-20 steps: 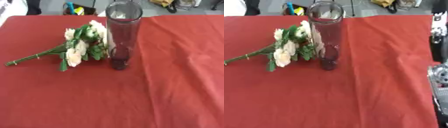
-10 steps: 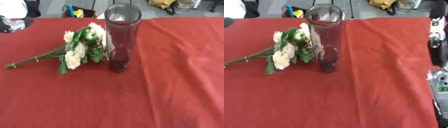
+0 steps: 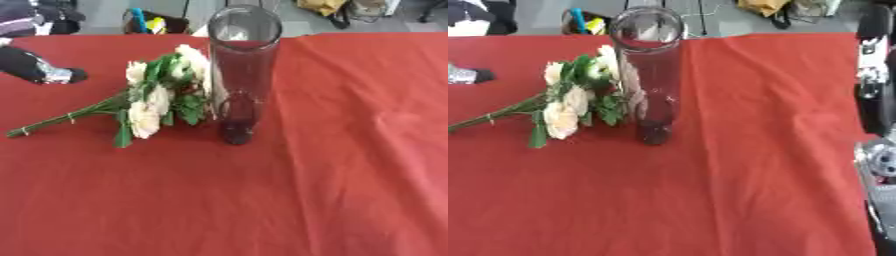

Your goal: Arrange flowers into the vase.

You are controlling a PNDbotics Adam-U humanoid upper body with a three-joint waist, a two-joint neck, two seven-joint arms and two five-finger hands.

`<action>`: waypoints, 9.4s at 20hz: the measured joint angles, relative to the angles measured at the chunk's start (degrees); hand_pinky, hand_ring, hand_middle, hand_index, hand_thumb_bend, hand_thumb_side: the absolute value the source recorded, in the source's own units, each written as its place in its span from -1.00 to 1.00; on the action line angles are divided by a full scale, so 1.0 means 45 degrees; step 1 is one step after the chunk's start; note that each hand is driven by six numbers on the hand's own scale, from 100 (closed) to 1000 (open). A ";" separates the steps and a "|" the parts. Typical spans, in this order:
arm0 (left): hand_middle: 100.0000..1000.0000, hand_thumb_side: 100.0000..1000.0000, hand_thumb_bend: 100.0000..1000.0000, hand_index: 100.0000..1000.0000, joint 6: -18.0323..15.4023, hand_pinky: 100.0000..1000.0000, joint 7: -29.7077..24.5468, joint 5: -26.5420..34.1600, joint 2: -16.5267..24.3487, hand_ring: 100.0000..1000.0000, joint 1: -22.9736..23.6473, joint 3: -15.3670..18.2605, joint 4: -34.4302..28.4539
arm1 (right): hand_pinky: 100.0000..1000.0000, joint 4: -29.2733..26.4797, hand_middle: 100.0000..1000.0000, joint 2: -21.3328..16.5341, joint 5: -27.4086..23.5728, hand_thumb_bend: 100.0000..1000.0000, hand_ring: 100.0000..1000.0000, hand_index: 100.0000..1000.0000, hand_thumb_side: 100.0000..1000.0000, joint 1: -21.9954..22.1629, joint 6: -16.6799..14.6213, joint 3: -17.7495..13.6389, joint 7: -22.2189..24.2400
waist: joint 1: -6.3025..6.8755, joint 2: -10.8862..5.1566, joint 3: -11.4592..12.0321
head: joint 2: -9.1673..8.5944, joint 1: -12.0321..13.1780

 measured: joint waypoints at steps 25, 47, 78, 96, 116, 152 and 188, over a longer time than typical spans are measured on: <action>0.66 0.05 -0.03 0.98 -0.0455 0.16 -0.1062 -0.1383 -0.1481 0.57 -0.0317 -0.0554 0.2757 | 0.82 0.0000 0.42 0.0213 -0.0064 -1.00 0.68 0.75 0.97 -0.0024 0.0005 0.0202 0.0244 | 0.0013 0.0275 -0.0262 | -0.0167 0.0204; 0.34 -0.02 -0.30 0.68 0.0251 -0.23 0.0401 -0.2283 -0.2199 0.12 -0.0296 -0.0206 0.4437 | 0.83 0.0001 0.42 0.0419 -0.0120 -1.00 0.69 0.75 0.97 -0.0021 0.0047 0.0208 0.0301 | -0.0092 0.0623 -0.0383 | -0.0398 0.0413; 0.14 -0.25 -0.65 0.47 0.0431 -0.44 0.0917 -0.1221 -0.2436 -0.08 -0.0293 -0.0100 0.4383 | 0.85 0.0001 0.41 0.0661 -0.0119 -1.00 0.71 0.75 0.98 0.0097 0.0203 0.0348 0.0539 | -0.0164 0.0773 -0.0426 | -0.0418 0.0522; -0.15 -0.32 -1.00 0.10 0.0728 -0.34 0.1415 -0.1217 -0.2864 -0.21 -0.0339 -0.0098 0.4881 | 0.86 0.0002 0.40 0.0702 -0.0122 -1.00 0.68 0.75 0.98 0.0101 0.0224 0.0360 0.0672 | -0.0196 0.0777 -0.0438 | -0.0516 0.0608; -0.93 -0.43 -1.00 -0.58 0.1283 -1.00 0.2267 -0.0706 -0.3090 -1.00 -0.0172 -0.0024 0.5092 | 0.87 0.0002 0.39 0.0802 -0.0154 -1.00 0.68 0.74 0.98 0.0204 0.0272 0.0356 0.0721 | -0.0247 0.0837 -0.0432 | -0.0576 0.0622; -1.00 -0.12 -0.54 -1.00 0.2125 -1.00 0.1736 0.1102 -0.2580 -1.00 -0.0190 0.0408 0.3923 | 0.88 0.0002 0.39 0.0897 -0.0271 -1.00 0.70 0.74 0.98 0.0420 0.0260 0.0361 0.0867 | -0.0281 0.0771 -0.0285 | -0.0611 0.0613; -1.00 -0.28 -0.87 -1.00 0.5183 -1.00 0.8220 0.7410 -0.2468 -1.00 -0.0883 0.2237 0.1065 | 0.88 0.0003 0.39 0.0922 -0.0608 -1.00 0.71 0.75 0.97 0.0426 0.0134 0.0358 0.0952 | -0.0331 0.0706 -0.0305 | -0.0533 0.0376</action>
